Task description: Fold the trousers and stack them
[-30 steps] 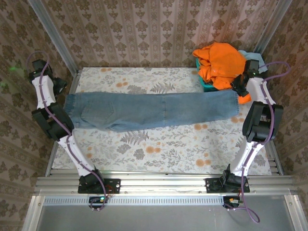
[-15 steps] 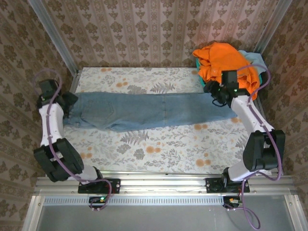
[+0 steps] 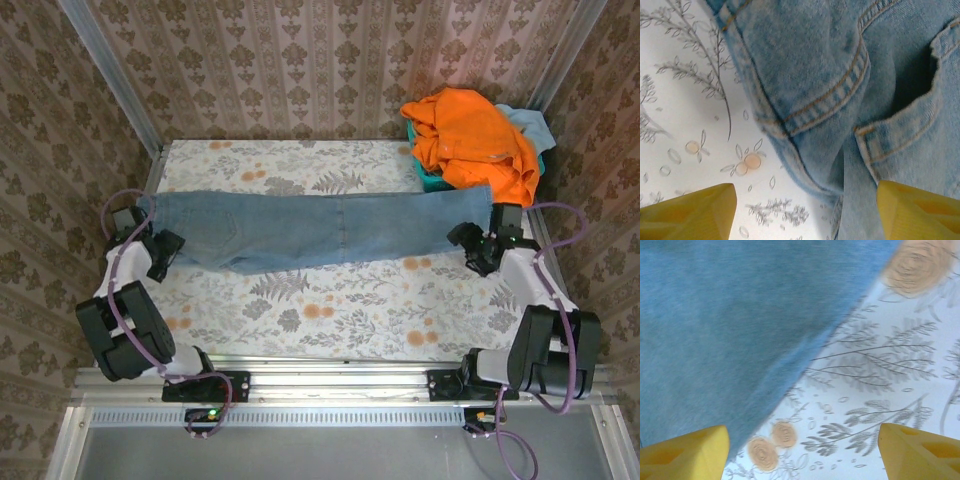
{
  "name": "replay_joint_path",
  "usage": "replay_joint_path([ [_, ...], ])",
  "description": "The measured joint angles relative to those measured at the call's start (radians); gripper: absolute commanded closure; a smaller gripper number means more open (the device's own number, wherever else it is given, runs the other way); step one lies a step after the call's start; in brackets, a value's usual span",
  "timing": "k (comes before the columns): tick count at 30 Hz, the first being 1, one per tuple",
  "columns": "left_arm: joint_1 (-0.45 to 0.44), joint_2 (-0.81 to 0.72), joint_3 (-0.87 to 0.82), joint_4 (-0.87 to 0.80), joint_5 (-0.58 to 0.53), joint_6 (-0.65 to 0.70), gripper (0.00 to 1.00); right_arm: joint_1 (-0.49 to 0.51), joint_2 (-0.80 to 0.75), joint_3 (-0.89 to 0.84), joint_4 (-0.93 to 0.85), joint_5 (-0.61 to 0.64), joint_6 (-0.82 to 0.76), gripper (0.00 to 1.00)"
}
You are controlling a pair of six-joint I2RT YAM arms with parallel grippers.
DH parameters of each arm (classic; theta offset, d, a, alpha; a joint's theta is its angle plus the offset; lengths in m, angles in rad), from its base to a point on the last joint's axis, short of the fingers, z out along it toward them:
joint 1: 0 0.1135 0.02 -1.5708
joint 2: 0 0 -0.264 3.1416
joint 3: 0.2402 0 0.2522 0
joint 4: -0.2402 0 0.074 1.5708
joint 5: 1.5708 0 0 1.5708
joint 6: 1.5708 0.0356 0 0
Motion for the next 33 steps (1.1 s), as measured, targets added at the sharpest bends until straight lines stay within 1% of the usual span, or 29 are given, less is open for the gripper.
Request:
replay_joint_path([
  [4, 0.0, 0.065, -0.014, 0.059, 0.005, -0.013, 0.37, -0.012, 0.086, 0.003, 0.039, -0.042, 0.001, 0.21],
  [6, 0.0, 0.077, -0.026, 0.08, 0.006, -0.02, 0.46, -0.008, 0.156, 0.019, 0.064, -0.057, 0.007, 0.21],
  [8, 0.0, 0.08, -0.032, 0.1, 0.011, -0.023, 0.56, 0.001, 0.24, 0.05, 0.088, -0.061, 0.016, 0.24],
  [10, 0.002, 0.081, -0.034, 0.115, 0.017, -0.024, 0.68, 0.012, 0.318, 0.093, 0.106, -0.06, 0.025, 0.28],
  [11, 0.006, 0.082, -0.034, 0.125, 0.024, -0.021, 0.74, 0.015, 0.343, 0.121, 0.079, -0.049, 0.031, 0.3],
  [13, 0.017, 0.083, -0.039, 0.146, 0.036, -0.023, 0.84, 0.018, 0.358, 0.148, 0.055, -0.043, 0.038, 0.35],
  [16, 0.037, 0.085, -0.048, 0.171, 0.06, -0.026, 0.95, 0.04, 0.397, 0.186, 0.061, -0.021, 0.037, 0.48],
  [18, 0.047, 0.088, -0.053, 0.189, 0.077, -0.029, 0.99, 0.057, 0.436, 0.224, 0.085, -0.012, 0.029, 0.52],
  [19, 0.051, 0.09, -0.053, 0.193, 0.084, -0.027, 1.0, 0.066, 0.455, 0.245, 0.093, -0.006, 0.026, 0.56],
  [21, 0.056, 0.094, -0.053, 0.204, 0.095, -0.031, 1.0, 0.076, 0.476, 0.272, 0.1, 0.011, 0.017, 0.61],
  [24, 0.06, 0.096, -0.053, 0.211, 0.103, -0.031, 1.0, 0.085, 0.494, 0.301, 0.1, 0.043, 0.002, 0.8],
  [28, 0.061, 0.096, -0.053, 0.212, 0.111, -0.031, 1.0, 0.087, 0.504, 0.322, 0.099, 0.059, -0.01, 1.0],
  [33, 0.061, 0.082, -0.053, 0.21, 0.112, -0.031, 1.0, 0.093, 0.479, 0.321, 0.089, 0.076, -0.023, 1.0],
])
